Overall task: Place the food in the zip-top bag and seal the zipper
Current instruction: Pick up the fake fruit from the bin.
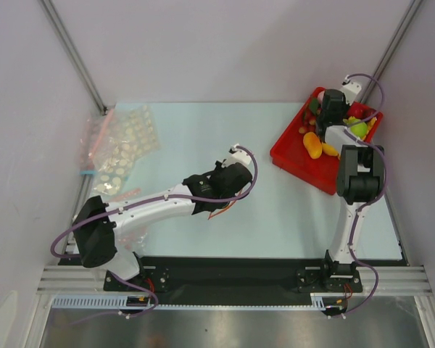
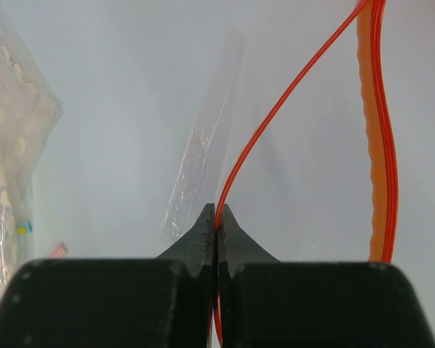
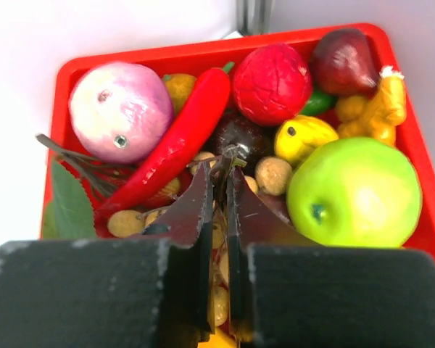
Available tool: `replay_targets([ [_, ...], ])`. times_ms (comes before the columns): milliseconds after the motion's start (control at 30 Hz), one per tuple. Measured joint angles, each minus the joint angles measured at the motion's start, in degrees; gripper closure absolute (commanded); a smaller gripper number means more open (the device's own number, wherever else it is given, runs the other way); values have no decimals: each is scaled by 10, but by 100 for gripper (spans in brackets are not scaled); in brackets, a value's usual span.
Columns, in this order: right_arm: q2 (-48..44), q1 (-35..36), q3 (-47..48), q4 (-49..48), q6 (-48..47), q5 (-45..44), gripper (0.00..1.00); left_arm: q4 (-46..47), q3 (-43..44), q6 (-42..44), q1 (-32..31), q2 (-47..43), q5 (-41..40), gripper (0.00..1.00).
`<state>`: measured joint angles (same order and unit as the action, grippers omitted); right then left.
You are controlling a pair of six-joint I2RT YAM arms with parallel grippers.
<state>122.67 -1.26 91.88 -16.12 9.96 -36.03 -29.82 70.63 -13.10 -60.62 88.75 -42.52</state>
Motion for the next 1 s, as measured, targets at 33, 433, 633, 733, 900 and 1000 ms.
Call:
replay_targets([
  [33, -2, 1, -8, -9, -2, -5, 100, 0, 0, 0, 0, 0, -2, 100],
  [433, -125, 76, -142, -103, -104, -96, 100, -1, 0, 0, 0, -7, -3, 100],
  [633, -229, 97, -179, -112, -114, -117, 100, 2, -1, 0, 0, -9, -3, 100],
  [733, -283, 103, -193, -94, -93, -119, 100, 2, -1, 0, 0, -9, -3, 100],
  [900, -375, 125, -231, -40, -39, -111, 100, 7, -2, 0, 0, -9, -2, 100],
  [1000, -427, 166, -261, -22, -31, -117, 100, 13, -2, 0, 1, -9, 4, 100],
])
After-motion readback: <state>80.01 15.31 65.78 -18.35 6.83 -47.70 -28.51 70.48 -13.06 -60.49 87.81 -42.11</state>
